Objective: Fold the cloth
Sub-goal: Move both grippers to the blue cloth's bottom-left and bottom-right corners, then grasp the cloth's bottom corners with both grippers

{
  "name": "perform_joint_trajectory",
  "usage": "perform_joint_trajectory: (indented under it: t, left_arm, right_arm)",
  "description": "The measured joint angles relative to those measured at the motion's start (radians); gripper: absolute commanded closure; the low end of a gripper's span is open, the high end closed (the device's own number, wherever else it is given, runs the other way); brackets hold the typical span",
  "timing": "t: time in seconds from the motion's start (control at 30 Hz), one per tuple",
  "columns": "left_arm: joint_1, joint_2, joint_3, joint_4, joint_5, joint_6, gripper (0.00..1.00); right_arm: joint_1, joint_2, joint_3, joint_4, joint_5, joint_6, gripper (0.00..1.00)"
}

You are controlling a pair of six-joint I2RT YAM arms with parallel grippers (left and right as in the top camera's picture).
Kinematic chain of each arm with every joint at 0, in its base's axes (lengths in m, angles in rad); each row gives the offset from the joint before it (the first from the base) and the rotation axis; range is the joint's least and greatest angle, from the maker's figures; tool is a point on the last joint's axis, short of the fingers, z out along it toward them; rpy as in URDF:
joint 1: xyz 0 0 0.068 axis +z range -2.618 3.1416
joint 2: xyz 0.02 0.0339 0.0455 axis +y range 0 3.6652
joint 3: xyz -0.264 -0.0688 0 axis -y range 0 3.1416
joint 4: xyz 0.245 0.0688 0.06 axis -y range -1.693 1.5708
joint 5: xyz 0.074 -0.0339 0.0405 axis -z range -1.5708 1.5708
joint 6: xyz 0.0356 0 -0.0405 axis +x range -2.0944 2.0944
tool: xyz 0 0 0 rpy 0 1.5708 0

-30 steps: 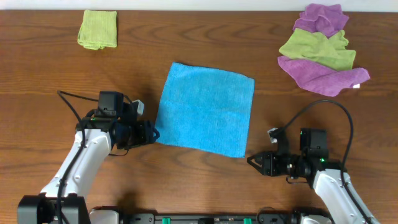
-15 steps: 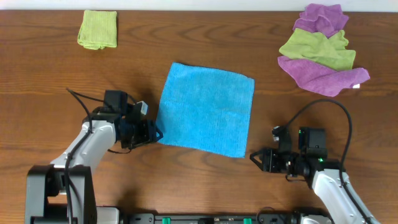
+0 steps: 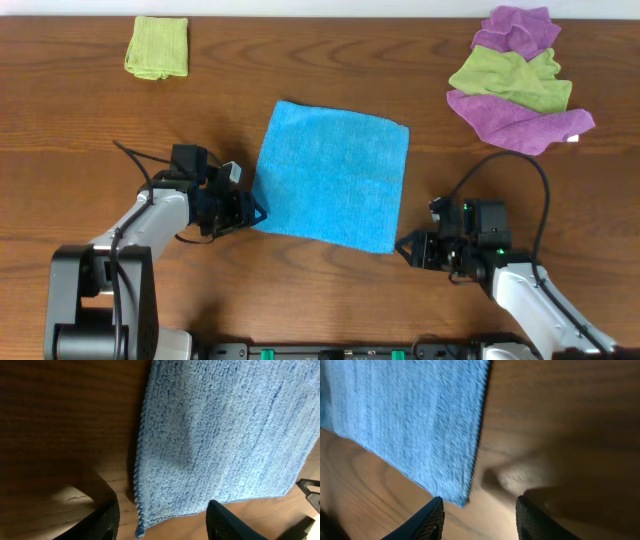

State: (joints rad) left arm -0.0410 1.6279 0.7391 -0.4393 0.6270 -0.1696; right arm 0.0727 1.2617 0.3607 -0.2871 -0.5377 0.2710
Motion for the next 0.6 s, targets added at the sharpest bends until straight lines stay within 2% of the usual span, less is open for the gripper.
perform_joint_trajectory:
  t: [0.27, 0.43, 0.6]
  left_arm:
    - [0.0, 0.015, 0.0, 0.002, 0.021, -0.019, 0.55]
    - [0.0, 0.021, 0.0, 0.002, 0.021, -0.033, 0.77]
    - [0.0, 0.021, 0.0, 0.002, 0.021, -0.065, 0.88]
  right_arm:
    - [0.062, 0.073, 0.019, 0.093, -0.024, 0.051, 0.52]
    - [0.067, 0.087, 0.021, 0.116, -0.032, 0.074, 0.53]
    - [0.072, 0.087, 0.021, 0.118, -0.029, 0.089, 0.55]
